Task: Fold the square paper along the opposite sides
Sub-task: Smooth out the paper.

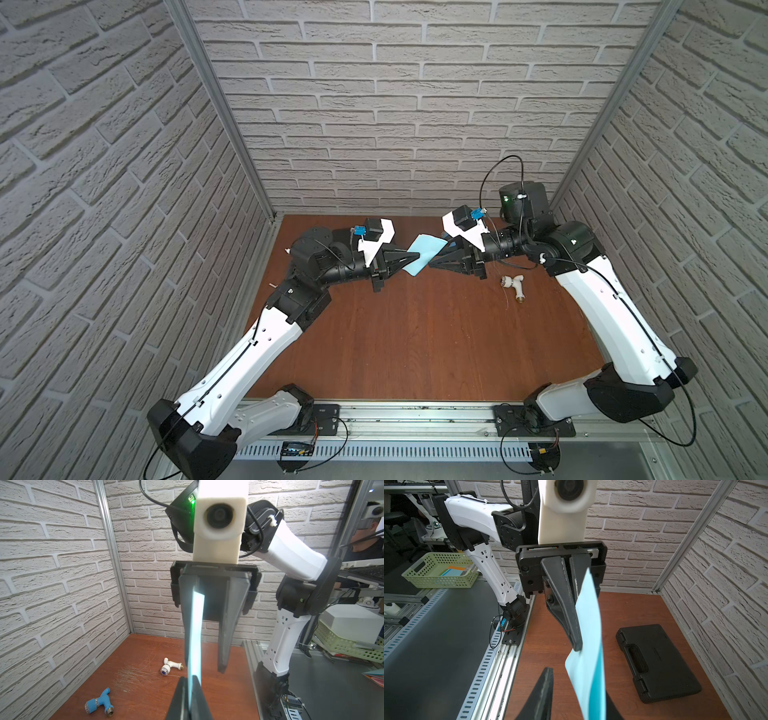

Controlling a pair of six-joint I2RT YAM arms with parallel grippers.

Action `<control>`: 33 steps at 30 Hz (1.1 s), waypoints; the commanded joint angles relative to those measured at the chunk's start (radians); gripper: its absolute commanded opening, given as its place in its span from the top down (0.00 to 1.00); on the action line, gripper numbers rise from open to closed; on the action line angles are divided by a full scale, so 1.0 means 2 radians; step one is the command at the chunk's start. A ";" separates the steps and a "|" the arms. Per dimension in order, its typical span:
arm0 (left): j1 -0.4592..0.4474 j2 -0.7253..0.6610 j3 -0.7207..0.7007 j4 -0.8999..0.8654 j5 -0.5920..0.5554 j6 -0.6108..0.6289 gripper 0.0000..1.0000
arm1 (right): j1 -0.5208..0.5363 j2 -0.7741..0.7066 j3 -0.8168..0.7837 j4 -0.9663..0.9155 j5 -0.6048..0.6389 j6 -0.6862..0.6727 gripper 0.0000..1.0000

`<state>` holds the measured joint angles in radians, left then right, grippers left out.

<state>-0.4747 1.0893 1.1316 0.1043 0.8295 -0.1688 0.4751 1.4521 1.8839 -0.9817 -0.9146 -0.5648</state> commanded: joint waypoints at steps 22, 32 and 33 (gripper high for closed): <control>0.004 -0.011 -0.023 0.082 0.004 -0.040 1.00 | 0.001 -0.023 -0.045 0.070 0.001 0.022 0.64; 0.004 -0.012 -0.030 0.098 0.008 -0.050 1.00 | 0.001 -0.014 -0.045 0.085 -0.006 0.032 0.82; 0.004 -0.012 -0.031 0.100 0.008 -0.052 1.00 | 0.001 -0.013 -0.045 0.086 -0.007 0.032 0.86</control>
<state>-0.4694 1.0832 1.0878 0.2317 0.8379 -0.2539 0.4751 1.4307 1.8000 -0.8570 -0.9100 -0.5201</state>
